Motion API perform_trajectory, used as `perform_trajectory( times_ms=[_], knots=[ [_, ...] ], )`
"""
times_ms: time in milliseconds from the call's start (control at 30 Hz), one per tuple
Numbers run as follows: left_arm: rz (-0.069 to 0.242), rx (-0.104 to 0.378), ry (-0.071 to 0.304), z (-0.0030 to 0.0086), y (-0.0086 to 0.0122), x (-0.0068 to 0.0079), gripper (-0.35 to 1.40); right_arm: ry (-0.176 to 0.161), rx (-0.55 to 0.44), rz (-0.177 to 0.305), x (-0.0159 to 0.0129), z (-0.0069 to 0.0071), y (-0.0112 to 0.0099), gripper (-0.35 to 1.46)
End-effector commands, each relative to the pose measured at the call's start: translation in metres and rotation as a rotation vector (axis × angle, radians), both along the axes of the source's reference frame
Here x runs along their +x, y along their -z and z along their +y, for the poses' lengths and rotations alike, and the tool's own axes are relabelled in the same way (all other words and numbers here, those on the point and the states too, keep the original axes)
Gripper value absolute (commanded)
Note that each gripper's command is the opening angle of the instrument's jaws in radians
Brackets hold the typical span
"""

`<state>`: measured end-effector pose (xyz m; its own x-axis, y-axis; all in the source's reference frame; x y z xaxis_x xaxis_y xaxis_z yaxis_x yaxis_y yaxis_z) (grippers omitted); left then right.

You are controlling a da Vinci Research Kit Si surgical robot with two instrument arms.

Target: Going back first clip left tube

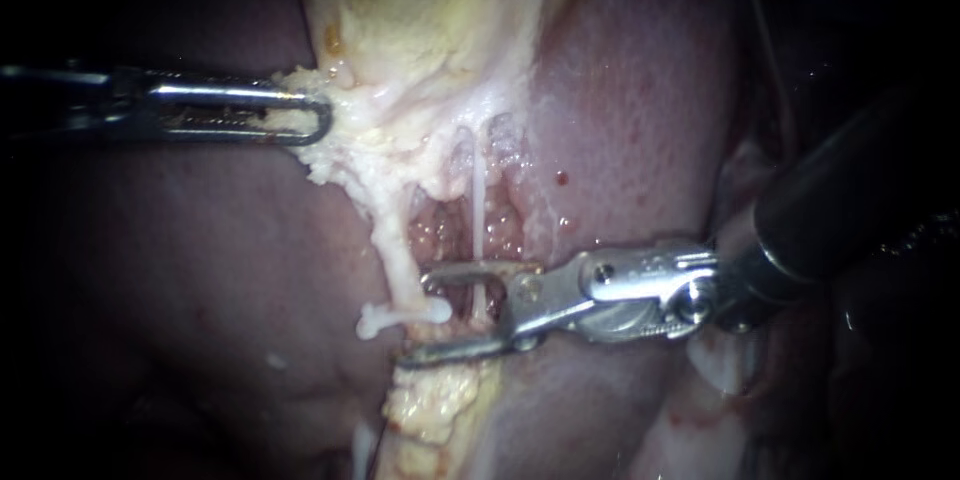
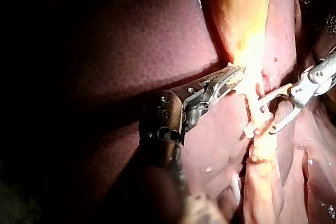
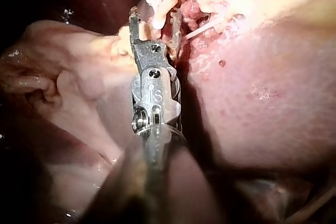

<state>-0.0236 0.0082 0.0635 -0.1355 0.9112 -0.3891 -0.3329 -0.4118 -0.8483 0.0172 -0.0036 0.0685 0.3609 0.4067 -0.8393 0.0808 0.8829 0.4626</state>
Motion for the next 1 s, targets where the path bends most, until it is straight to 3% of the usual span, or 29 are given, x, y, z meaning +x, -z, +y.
perform_trajectory(
  times_ms=[33,700,1000],
  knots=[
    [0.0,0.0,-0.001,0.0,-0.0001,0.0,-0.35,0.008,-0.018,0.002,-0.0004,0.0002,0.0001,0.5],
    [0.0,-0.003,-0.001,-0.0001,-0.0006,0.0004,-0.35,-0.008,-0.169,0.002,-0.012,0.0045,0.0055,0.5],
    [0.002,-0.006,0.0,-0.0002,-0.001,0.0001,-0.35,0.001,-0.163,0.009,-0.0126,0.0048,0.0054,0.5]
  ],
)
